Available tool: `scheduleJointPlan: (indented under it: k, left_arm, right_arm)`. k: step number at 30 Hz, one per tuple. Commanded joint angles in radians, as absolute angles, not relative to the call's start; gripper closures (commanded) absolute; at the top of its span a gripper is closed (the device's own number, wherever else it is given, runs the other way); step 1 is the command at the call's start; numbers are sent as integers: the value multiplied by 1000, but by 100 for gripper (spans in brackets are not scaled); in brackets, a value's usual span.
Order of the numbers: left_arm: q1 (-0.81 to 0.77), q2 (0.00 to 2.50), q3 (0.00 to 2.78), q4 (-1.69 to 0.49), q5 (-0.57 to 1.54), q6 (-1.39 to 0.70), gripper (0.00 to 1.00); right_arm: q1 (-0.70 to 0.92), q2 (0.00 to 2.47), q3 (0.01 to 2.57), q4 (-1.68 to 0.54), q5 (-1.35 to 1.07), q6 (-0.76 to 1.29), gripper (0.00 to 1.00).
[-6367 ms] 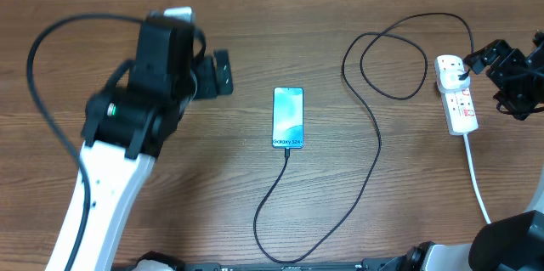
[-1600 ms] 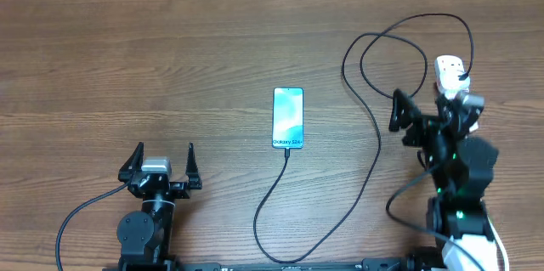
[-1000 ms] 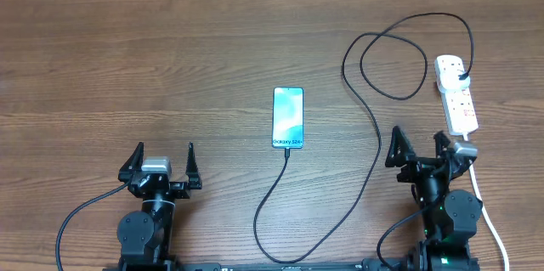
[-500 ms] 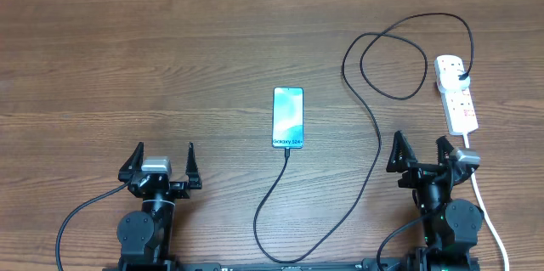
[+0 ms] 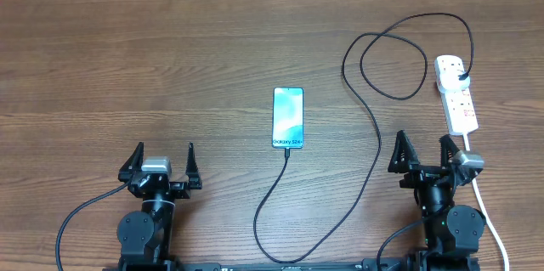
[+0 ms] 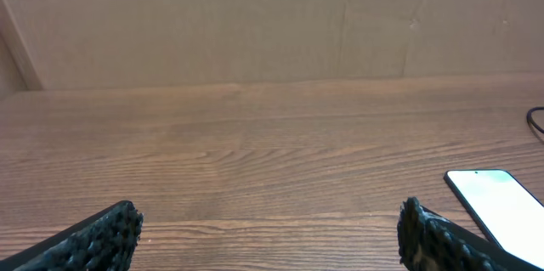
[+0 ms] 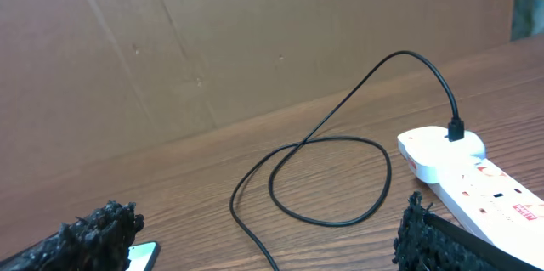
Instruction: Plug charger to phone and switch on socket
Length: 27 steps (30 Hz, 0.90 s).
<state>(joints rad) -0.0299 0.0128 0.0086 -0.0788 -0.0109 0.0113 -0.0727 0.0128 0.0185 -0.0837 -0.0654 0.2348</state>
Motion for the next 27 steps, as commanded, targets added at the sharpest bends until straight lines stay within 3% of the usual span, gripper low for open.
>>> scheduleJointPlan:
  k: [1, 10, 27]
  left_arm:
    - [-20, 4, 5, -78, 0, 30, 0]
    - [-20, 4, 5, -78, 0, 30, 0]
    - [-20, 4, 5, -78, 0, 30, 0]
  right_arm:
    - [-31, 2, 8, -84, -33, 227, 0]
    - [45, 2, 8, -85, -20, 228, 0]
    - [46, 3, 8, -84, -20, 228, 0]
